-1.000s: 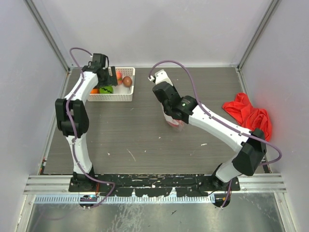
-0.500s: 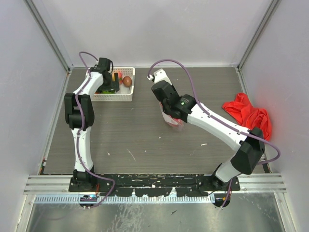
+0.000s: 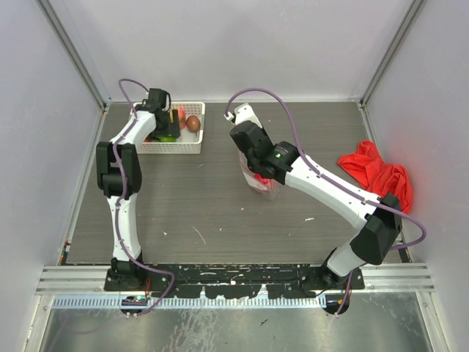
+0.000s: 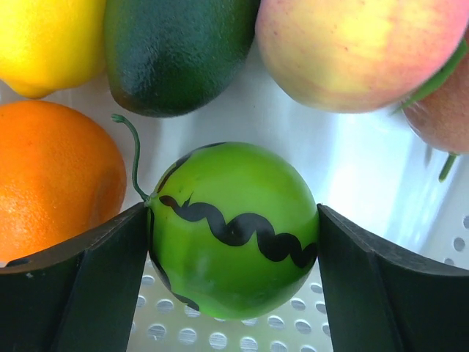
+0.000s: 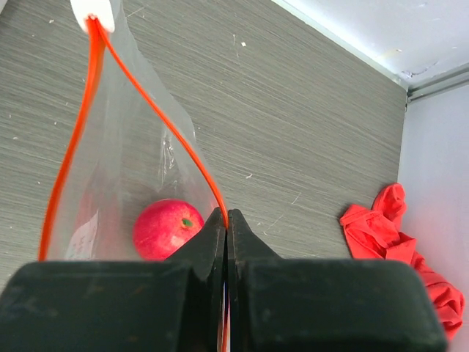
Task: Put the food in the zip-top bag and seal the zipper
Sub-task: Pick up the fake fruit from the bin.
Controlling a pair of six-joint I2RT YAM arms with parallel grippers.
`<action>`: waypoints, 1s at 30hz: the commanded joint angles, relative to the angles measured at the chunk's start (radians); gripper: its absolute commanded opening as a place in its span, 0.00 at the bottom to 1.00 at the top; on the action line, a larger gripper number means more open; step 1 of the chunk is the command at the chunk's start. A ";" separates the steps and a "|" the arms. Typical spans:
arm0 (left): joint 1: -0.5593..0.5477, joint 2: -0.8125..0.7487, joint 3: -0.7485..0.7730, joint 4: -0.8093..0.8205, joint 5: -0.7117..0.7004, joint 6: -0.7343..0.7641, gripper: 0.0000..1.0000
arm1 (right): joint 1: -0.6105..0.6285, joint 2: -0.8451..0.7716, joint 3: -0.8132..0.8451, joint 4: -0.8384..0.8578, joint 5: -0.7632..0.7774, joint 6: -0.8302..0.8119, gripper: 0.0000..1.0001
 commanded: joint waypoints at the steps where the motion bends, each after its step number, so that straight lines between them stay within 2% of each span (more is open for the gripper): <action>1: 0.006 -0.122 -0.058 0.073 0.061 -0.007 0.63 | -0.003 -0.016 0.071 -0.021 0.056 -0.006 0.00; 6: 0.006 -0.233 -0.138 0.135 0.135 -0.043 0.46 | -0.003 -0.016 0.094 -0.057 0.149 -0.038 0.00; 14: 0.005 -0.363 -0.238 0.198 0.235 -0.117 0.35 | -0.003 -0.025 0.121 -0.095 0.216 -0.060 0.00; 20: 0.005 -0.478 -0.338 0.252 0.355 -0.217 0.31 | -0.002 -0.005 0.131 -0.104 0.208 -0.058 0.00; 30: -0.020 -0.717 -0.588 0.473 0.581 -0.447 0.27 | -0.003 0.062 0.149 -0.105 0.148 -0.024 0.00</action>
